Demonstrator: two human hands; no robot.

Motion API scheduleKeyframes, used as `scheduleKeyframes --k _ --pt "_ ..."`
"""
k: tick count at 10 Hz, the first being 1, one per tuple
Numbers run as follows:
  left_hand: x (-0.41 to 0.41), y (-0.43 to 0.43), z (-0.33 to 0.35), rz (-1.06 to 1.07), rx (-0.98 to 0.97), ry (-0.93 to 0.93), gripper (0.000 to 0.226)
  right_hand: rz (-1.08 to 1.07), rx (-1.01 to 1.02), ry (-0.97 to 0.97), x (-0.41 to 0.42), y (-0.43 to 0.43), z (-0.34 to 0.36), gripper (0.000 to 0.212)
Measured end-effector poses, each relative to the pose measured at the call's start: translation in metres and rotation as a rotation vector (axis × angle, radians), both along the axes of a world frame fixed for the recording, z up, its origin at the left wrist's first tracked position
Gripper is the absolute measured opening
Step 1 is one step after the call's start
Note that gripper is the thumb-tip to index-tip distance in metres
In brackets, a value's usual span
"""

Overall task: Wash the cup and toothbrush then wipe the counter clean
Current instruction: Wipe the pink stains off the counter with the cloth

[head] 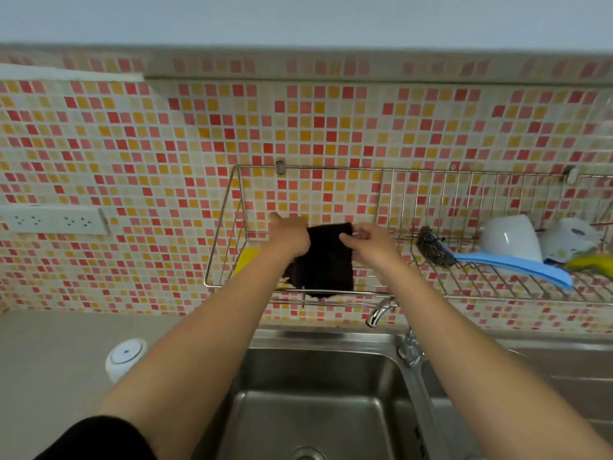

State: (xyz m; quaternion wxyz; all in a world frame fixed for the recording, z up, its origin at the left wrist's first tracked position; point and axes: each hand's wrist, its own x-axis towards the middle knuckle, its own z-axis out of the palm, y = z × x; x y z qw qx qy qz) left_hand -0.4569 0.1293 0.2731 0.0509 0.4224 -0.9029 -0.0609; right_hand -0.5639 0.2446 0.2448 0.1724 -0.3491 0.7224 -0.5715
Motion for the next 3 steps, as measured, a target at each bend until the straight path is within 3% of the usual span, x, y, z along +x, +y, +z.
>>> scheduleKeyframes --k 1,2,3 --pt "-0.012 -0.006 -0.013 0.086 0.016 0.011 0.031 -0.04 0.145 0.126 -0.011 -0.014 -0.01 0.017" --pt "-0.025 0.001 -0.025 0.108 -0.026 0.005 0.04 -0.095 0.446 0.387 -0.016 -0.024 -0.01 0.023" --pt "-0.027 -0.002 -0.025 0.09 -0.072 0.016 0.042 -0.124 0.509 0.425 -0.013 -0.024 -0.004 0.027"
